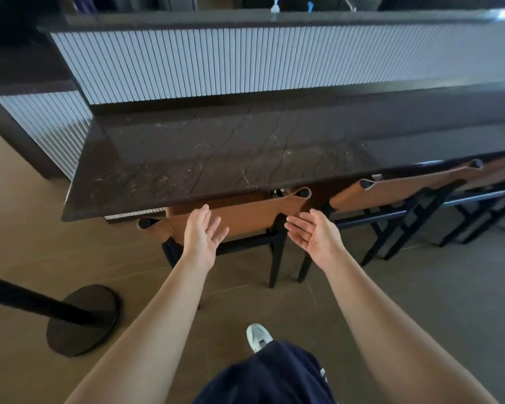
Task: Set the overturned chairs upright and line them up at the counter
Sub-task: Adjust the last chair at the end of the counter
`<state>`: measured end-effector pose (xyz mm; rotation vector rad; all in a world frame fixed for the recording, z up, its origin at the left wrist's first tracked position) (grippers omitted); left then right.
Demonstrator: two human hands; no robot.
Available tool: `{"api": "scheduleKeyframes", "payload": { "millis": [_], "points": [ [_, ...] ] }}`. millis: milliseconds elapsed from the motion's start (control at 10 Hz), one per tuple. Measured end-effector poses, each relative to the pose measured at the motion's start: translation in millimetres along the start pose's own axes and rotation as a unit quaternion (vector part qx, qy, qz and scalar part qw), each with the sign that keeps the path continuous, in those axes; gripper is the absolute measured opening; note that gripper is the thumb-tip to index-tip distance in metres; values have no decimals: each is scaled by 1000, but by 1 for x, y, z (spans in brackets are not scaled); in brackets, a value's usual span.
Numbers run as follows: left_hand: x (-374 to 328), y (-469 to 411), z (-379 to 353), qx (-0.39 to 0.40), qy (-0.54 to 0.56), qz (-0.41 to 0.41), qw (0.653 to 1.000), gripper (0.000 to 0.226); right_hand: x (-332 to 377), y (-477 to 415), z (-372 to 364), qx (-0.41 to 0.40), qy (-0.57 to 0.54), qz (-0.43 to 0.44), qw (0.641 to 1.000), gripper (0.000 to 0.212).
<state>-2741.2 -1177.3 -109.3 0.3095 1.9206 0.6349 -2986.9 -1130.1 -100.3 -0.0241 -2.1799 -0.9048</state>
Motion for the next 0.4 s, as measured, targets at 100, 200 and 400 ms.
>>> {"api": "scheduleKeyframes", "payload": {
  "millis": [100, 200, 400],
  "points": [
    [-5, 27, 7, 29, -35, -19, 999, 50, -8, 36, 18, -4, -10, 12, 1000, 31],
    [-2, 60, 5, 65, -69, -36, 995, 61, -11, 71, 39, 6, -30, 29, 999, 32],
    [21, 110, -11, 145, -101, -29, 984, 66, 1, 130, 92, -11, -71, 87, 994, 35]
  ]
}}
Point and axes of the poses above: each hand's wrist, its own y-axis away from the middle knuckle, its own z-axis out of the back of the hand, x = y × z, the point moved 7 cm from there along -y, towards the middle knuckle, and after that the axes turned 11 degrees about -y, right-handed, at the moved point
